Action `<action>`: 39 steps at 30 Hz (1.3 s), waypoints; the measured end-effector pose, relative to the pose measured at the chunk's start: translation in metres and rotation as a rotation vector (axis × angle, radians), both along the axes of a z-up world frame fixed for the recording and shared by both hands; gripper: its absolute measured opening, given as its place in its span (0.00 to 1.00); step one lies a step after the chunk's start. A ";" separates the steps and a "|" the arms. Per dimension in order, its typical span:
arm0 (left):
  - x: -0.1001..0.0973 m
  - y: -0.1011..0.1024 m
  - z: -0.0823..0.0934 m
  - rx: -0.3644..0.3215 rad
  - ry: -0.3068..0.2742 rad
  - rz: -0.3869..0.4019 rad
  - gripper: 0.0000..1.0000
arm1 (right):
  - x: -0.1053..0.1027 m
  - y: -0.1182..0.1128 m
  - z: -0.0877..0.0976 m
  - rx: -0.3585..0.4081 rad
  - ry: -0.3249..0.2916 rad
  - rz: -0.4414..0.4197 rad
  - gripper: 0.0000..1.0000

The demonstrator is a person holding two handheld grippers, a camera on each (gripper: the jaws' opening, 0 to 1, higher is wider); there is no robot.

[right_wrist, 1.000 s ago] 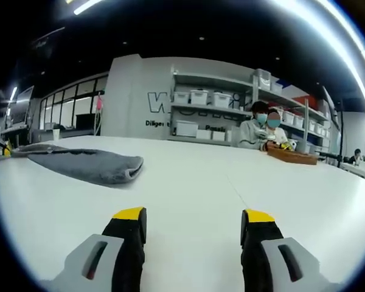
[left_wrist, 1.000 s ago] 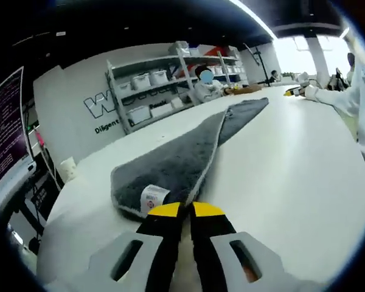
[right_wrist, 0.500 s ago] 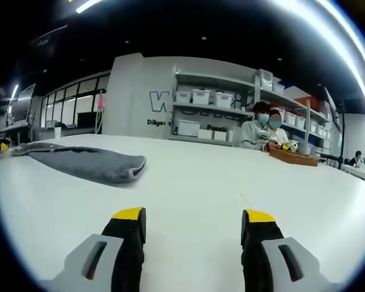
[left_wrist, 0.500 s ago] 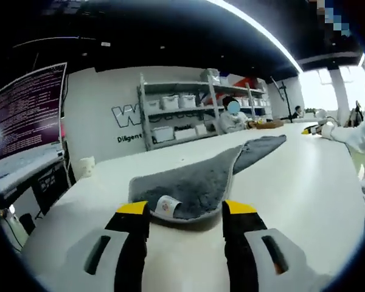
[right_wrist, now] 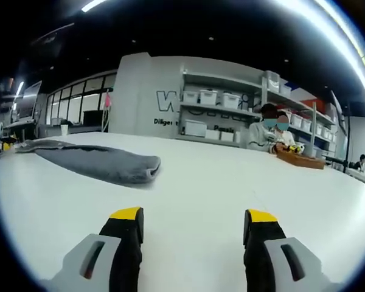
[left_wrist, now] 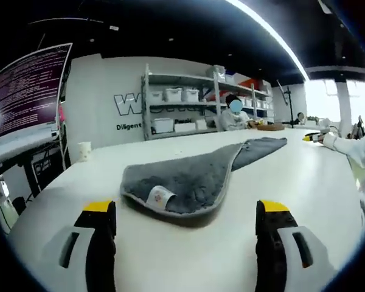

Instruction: Open the folded towel by lifting each exposed corner and separating the folded layers until the towel lies flat within the target outline without major curled edges

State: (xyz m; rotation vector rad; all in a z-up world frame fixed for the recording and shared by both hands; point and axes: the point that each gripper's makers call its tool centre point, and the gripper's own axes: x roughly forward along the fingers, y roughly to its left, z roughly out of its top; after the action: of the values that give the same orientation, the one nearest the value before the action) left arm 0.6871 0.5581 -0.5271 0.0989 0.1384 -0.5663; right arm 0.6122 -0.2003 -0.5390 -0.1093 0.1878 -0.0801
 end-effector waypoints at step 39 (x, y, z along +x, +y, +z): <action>-0.002 0.000 -0.005 -0.030 0.041 -0.016 0.99 | 0.197 0.292 0.049 -0.424 0.085 0.567 0.95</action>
State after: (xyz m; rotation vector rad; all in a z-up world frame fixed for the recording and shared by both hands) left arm 0.6848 0.5579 -0.5324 0.0589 0.1692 -0.5862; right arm 0.8095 0.0915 -0.4902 -0.5838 0.2172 0.4528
